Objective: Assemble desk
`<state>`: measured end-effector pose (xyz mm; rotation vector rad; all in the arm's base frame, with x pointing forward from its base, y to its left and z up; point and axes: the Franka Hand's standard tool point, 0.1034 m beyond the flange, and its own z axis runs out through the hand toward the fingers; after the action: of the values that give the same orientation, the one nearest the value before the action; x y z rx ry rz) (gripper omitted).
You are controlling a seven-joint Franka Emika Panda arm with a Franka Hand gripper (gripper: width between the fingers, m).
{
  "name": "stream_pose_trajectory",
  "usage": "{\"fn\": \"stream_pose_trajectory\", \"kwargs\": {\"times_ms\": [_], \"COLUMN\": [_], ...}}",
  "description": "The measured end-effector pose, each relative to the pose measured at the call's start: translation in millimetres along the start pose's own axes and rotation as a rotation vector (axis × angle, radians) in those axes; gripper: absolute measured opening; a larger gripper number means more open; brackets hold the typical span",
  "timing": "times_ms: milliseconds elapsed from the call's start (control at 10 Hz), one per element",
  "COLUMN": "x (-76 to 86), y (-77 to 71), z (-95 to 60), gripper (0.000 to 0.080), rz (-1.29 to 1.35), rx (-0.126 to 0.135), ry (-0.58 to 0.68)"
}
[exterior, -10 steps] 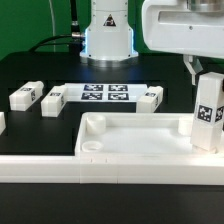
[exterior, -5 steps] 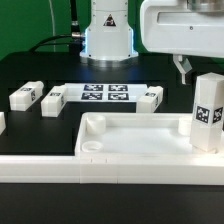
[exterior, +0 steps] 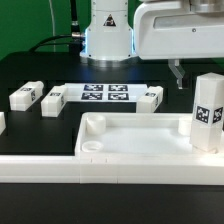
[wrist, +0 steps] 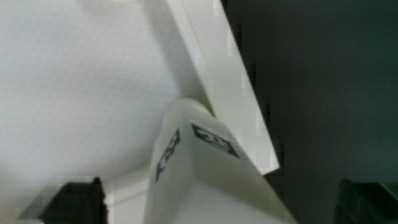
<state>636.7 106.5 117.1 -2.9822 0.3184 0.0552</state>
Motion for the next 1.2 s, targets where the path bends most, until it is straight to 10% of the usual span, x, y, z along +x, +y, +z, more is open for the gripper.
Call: {"fn": "stream_pose_trajectory", "kwargs": {"times_ms": [700,900,1200], "x": [1.3,2.0,3.2], "y": [-0.6,-2.0,1.5], "z": [0.9,1.4,1.2], "gripper": [0.0649,0.042,0.0298], "rz": [-0.621,-0.634,-0.634], "rx": [-0.028,-0.027,-0.032], "ry": [0.009,0.018,0.019]}}
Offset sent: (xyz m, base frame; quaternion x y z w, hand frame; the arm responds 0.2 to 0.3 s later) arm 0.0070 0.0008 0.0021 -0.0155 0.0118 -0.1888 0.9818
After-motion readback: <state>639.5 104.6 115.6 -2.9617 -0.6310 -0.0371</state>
